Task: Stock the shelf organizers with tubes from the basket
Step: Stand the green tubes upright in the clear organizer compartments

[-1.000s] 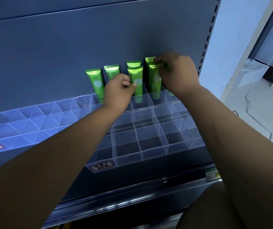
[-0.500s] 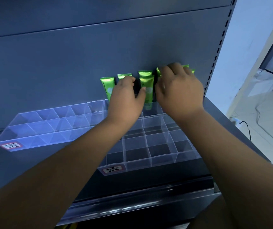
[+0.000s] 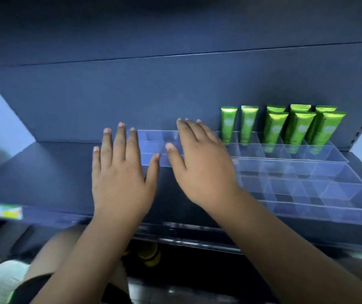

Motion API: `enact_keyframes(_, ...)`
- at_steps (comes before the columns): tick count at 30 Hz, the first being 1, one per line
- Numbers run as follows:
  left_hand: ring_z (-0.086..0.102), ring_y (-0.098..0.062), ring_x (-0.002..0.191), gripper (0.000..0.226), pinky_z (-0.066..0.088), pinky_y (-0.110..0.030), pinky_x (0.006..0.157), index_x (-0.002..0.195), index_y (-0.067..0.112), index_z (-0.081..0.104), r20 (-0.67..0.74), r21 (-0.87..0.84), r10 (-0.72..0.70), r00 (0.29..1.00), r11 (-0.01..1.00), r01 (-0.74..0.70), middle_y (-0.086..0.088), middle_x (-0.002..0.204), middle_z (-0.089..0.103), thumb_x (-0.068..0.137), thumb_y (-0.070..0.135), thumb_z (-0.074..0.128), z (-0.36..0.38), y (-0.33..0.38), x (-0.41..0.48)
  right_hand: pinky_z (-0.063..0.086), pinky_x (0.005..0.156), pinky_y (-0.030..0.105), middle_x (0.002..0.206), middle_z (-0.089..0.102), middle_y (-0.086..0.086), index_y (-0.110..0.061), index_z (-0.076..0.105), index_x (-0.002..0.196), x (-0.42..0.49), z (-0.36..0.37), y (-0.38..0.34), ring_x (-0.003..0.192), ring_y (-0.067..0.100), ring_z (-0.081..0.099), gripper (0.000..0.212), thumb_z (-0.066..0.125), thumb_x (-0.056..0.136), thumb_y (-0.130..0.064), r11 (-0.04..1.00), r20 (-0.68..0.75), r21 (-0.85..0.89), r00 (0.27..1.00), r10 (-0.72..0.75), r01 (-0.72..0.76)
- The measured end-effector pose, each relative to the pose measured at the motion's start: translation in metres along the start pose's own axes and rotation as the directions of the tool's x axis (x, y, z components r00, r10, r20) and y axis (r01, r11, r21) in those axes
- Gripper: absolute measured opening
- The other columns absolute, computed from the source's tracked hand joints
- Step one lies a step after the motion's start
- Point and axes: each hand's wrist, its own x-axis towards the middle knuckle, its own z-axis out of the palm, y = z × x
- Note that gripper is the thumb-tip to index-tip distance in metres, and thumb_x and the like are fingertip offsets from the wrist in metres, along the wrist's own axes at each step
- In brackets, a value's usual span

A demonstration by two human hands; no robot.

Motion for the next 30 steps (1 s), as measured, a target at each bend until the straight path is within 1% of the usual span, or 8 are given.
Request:
enact_keyframes(6, 0.018, -0.032, 0.155, 0.075, 0.019, -0.055, 0.123, 0.155, 0.01, 0.034, -0.055, 0.178, -0.244, 0.968, 0.952, 0.25, -0.012, 0.166, 0.028, 0.099, 0.059, 0.033, -0.077, -0.148, -0.074, 0.027, 0.122, 0.041, 0.157, 0.042, 0.004, -0.014, 0.037, 0.153, -0.026, 0.048, -0.145, 0.151, 0.025, 0.028, 0.061, 0.031, 0.103, -0.048, 0.969, 0.044, 0.177, 0.982, -0.185, 0.175)
enact_keyframes(11, 0.018, -0.031, 0.155, 0.077, 0.02, -0.053, 0.124, 0.155, 0.009, 0.034, -0.054, 0.296, -0.451, 0.891, 0.845, 0.446, -0.011, 0.166, 0.028, 0.098, 0.06, 0.034, -0.123, -0.249, -0.154, 0.034, 0.117, 0.046, 0.152, 0.047, 0.011, -0.011, 0.044, 0.148, -0.069, 0.1, -0.273, 0.146, 0.033, 0.036, 0.063, 0.031, 0.098, -0.046, 0.889, 0.146, 0.345, 0.918, -0.368, 0.301)
enact_keyframes(15, 0.02, -0.033, 0.154, 0.078, 0.02, -0.052, 0.124, 0.154, 0.007, 0.036, -0.048, 0.367, -0.596, 0.802, 0.736, 0.569, -0.015, 0.163, 0.032, 0.098, 0.06, 0.033, -0.143, -0.305, -0.219, 0.041, 0.108, 0.047, 0.139, 0.055, 0.012, -0.01, 0.051, 0.137, -0.109, 0.143, -0.357, 0.135, 0.034, 0.045, 0.052, 0.041, 0.097, -0.042, 0.813, 0.243, 0.42, 0.814, -0.528, 0.403)
enact_keyframes(19, 0.016, -0.029, 0.156, 0.076, 0.016, -0.048, 0.126, 0.155, 0.009, 0.034, 0.001, 0.377, -0.74, 0.673, 0.623, 0.685, -0.011, 0.165, 0.029, 0.099, 0.061, 0.029, -0.138, -0.347, -0.278, 0.043, 0.098, 0.044, 0.138, 0.053, 0.011, -0.014, 0.048, 0.136, -0.127, 0.186, -0.404, 0.126, 0.033, 0.049, 0.044, 0.045, 0.101, -0.039, 0.764, 0.433, 0.462, 0.638, -0.637, 0.45)
enact_keyframes(21, 0.014, -0.028, 0.156, 0.072, 0.015, -0.046, 0.127, 0.155, 0.011, 0.034, 0.054, 0.357, -0.796, 0.602, 0.579, 0.733, -0.01, 0.165, 0.029, 0.101, 0.059, 0.032, -0.126, -0.364, -0.301, 0.044, 0.093, 0.044, 0.141, 0.051, 0.012, -0.015, 0.047, 0.137, -0.126, 0.21, -0.419, 0.124, 0.035, 0.05, 0.043, 0.043, 0.103, -0.041, 0.78, 0.566, 0.451, 0.538, -0.625, 0.433)
enact_keyframes(23, 0.016, -0.029, 0.156, 0.07, 0.015, -0.045, 0.127, 0.154, 0.01, 0.035, 0.104, 0.322, -0.838, 0.536, 0.538, 0.779, -0.01, 0.164, 0.031, 0.101, 0.056, 0.04, -0.11, -0.378, -0.32, 0.044, 0.084, 0.043, 0.134, 0.055, 0.012, -0.015, 0.051, 0.128, -0.128, 0.24, -0.427, 0.118, 0.036, 0.053, 0.038, 0.041, 0.104, -0.043, 0.819, 0.674, 0.424, 0.469, -0.571, 0.387)
enact_keyframes(26, 0.022, -0.031, 0.153, 0.065, 0.019, -0.045, 0.126, 0.15, 0.008, 0.04, 0.181, 0.257, -0.878, 0.443, 0.477, 0.841, -0.012, 0.16, 0.038, 0.102, 0.051, 0.046, -0.082, -0.395, -0.343, 0.043, 0.073, 0.038, 0.107, 0.06, 0.008, -0.016, 0.054, 0.109, -0.147, 0.295, -0.414, 0.102, 0.034, 0.059, 0.029, 0.043, 0.103, -0.041, 0.882, 0.757, 0.374, 0.455, -0.469, 0.287)
enact_keyframes(30, 0.04, -0.032, 0.14, 0.053, 0.035, -0.044, 0.115, 0.141, 0.009, 0.049, 0.309, 0.202, -0.908, 0.282, 0.353, 0.914, -0.012, 0.148, 0.051, 0.101, 0.043, 0.049, -0.036, -0.417, -0.367, 0.042, 0.068, 0.035, 0.095, 0.064, 0.01, -0.018, 0.056, 0.088, -0.166, 0.365, -0.38, 0.092, 0.034, 0.063, 0.024, 0.049, 0.099, -0.039, 0.942, 0.853, 0.268, 0.406, -0.329, 0.2)
